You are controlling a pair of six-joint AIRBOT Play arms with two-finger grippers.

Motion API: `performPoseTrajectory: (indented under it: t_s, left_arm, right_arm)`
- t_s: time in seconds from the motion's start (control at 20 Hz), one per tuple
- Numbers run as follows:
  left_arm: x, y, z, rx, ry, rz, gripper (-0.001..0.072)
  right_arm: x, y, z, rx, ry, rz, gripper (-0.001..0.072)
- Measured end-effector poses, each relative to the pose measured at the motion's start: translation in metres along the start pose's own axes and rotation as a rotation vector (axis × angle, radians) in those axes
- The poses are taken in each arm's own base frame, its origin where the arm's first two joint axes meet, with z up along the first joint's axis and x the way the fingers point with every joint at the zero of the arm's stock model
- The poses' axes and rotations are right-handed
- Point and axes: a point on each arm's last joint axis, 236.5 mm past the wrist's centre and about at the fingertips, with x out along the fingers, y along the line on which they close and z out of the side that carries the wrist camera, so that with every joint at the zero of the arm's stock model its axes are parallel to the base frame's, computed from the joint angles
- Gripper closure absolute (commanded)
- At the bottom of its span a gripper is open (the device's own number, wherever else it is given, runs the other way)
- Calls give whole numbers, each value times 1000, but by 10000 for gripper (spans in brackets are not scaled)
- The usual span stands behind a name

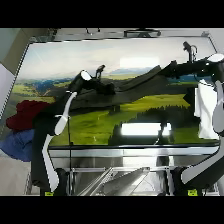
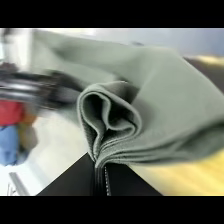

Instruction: Fold the shirts.

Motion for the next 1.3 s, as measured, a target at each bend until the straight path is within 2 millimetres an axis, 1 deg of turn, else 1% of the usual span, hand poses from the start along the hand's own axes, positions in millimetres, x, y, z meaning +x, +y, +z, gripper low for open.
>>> performPoseTrajectory:
  t_s: [0.1, 0.15, 0.25, 0.35, 0.4, 0.45, 0.5, 0.6, 0.65, 0.7, 0.75, 0.85, 0.9, 1.0, 1.05, 1.1, 1.15, 1.2, 1.25, 1.3]
  left_arm:
    - [28, -19, -7, 4, 36, -21, 703]
    - [38, -29, -9, 11, 43, -32, 702]
    - [56, -49, -13, 5, 47, -69, 702]
    - [64, -64, -14, -10, 40, -106, 702]
    - [63, -71, -13, -23, 38, -133, 702]
    - [53, -79, -8, -22, 27, -165, 703]
    - [33, -92, 1, -16, 8, -215, 703]
    - [-21, -116, 17, 12, -22, -318, 703]
    - [-56, -125, 25, 33, -42, -366, 703]
    - [-101, -136, 37, 57, -88, -417, 703]
    - [-144, -145, 44, 83, -130, -459, 702]
    - [-230, -152, 49, 144, -214, -503, 702]
    - [-267, -154, 47, 170, -253, -512, 702]
    - [-330, -152, 41, 220, -334, -500, 702]
    - [-353, -148, 36, 237, -367, -483, 702]
    - [-372, -146, 31, 251, -396, -471, 702]
    - [-388, -144, 26, 263, -426, -460, 702]
    - [-399, -141, 20, 269, -445, -449, 702]
    - [-406, -136, 16, 265, -460, -438, 702]
    - [-410, -133, 11, 263, -470, -429, 702]
  right_arm:
    - [-15, 31, 5, -58, -18, 15, 694]
    - [-21, 42, 6, -77, -22, 22, 694]
    - [-28, 56, 7, -109, -26, 27, 694]
    - [-31, 64, 7, -124, -26, 31, 694]
    - [-31, 68, 7, -124, -28, 35, 694]
    - [-30, 72, 7, -129, -28, 43, 694]
    - [-27, 78, 8, -131, -29, 56, 694]
    - [-11, 99, 8, -146, -28, 96, 694]
    - [4, 111, 8, -161, -22, 113, 694]
    - [21, 124, 6, -172, -15, 128, 693]
    - [42, 139, 3, -186, -8, 148, 693]
    - [100, 167, -9, -207, 15, 184, 693]
    - [134, 179, -18, -210, 24, 197, 692]
    - [206, 192, -43, -217, 44, 206, 687]
    - [246, 194, -61, -215, 54, 199, 682]
    - [284, 193, -79, -214, 56, 185, 537]
    - [321, 192, -99, -203, 52, 173, 264]
    - [350, 190, -119, -196, 53, 164, 110]
    - [373, 191, -135, -196, 45, 160, 136]
    - [387, 192, -148, -201, 46, 157, 226]
